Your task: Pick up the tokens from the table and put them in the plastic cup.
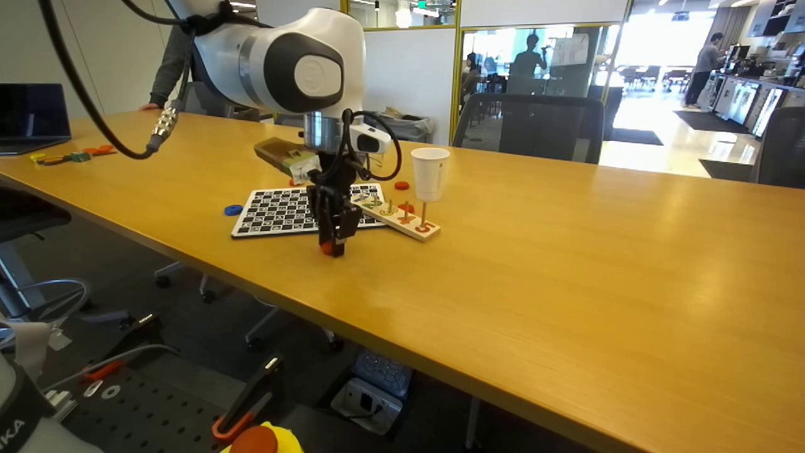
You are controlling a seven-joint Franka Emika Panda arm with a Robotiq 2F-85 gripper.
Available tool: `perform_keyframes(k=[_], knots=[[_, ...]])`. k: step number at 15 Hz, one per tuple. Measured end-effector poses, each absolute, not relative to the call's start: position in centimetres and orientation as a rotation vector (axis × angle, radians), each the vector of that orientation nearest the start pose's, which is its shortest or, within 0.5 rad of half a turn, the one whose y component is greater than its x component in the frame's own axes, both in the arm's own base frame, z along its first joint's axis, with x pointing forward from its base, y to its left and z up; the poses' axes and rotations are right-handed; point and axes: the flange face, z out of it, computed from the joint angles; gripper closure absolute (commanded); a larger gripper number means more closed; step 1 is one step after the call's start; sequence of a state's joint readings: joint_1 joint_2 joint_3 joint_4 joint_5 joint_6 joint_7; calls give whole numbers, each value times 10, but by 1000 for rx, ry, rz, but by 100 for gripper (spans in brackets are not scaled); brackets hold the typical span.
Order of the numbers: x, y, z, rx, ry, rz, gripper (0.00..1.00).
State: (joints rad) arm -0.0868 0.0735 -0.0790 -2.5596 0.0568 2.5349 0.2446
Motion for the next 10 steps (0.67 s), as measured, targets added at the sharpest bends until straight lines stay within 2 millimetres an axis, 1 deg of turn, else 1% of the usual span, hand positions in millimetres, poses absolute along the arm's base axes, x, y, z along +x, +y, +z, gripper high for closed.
perform_keyframes(k=[2,5,7,10], knots=[[437,-73,233,-3036,705,166,78],[453,-70,248,-3035,692,104,78],[470,-65,266,-3029,678,35,78],[499,-54,300,-3020,645,-79,78]])
